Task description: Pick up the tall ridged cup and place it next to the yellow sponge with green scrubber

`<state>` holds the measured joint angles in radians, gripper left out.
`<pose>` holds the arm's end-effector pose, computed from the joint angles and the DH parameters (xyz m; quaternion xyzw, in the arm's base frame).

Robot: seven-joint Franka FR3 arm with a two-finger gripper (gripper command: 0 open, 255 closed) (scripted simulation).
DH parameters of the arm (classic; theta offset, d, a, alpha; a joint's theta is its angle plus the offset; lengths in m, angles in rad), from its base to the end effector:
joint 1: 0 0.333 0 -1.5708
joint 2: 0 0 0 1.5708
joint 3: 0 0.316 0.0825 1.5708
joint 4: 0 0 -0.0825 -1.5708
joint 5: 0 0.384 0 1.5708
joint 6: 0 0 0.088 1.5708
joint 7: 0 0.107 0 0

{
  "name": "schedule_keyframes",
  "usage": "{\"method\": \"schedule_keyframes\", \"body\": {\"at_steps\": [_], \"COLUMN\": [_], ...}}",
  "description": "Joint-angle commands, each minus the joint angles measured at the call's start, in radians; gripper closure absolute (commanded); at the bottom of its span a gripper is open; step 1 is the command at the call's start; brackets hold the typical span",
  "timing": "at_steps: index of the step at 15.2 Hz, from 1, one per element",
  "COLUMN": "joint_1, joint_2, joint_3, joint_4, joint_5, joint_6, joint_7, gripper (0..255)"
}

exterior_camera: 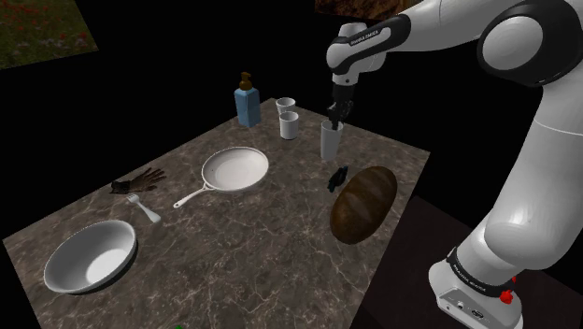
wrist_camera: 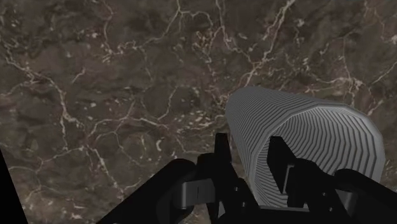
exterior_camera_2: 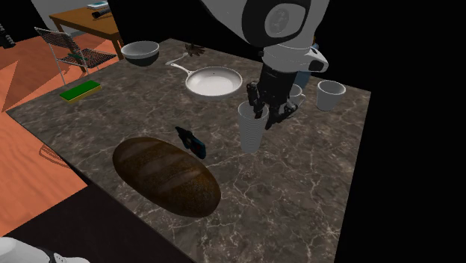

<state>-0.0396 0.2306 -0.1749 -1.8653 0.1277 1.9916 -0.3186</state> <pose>0.5915 -0.1158 0.3872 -0.9978 -0.0242 0.0383 0.0487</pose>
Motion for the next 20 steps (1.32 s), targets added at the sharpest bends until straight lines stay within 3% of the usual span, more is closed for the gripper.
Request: {"method": "schedule_keyframes", "body": {"at_steps": [1,8,20], "joint_1": [0.0,0.0,0.001], "joint_2": [0.0,0.0,-0.047], "joint_3": [0.0,0.0,-0.003], "joint_4": [0.0,0.0,0.101], "joint_5": [0.0,0.0,-0.015], "joint_6": [0.0,0.0,-0.147], "joint_7": [0.0,0.0,0.018], "gripper": [255,255,255]}}
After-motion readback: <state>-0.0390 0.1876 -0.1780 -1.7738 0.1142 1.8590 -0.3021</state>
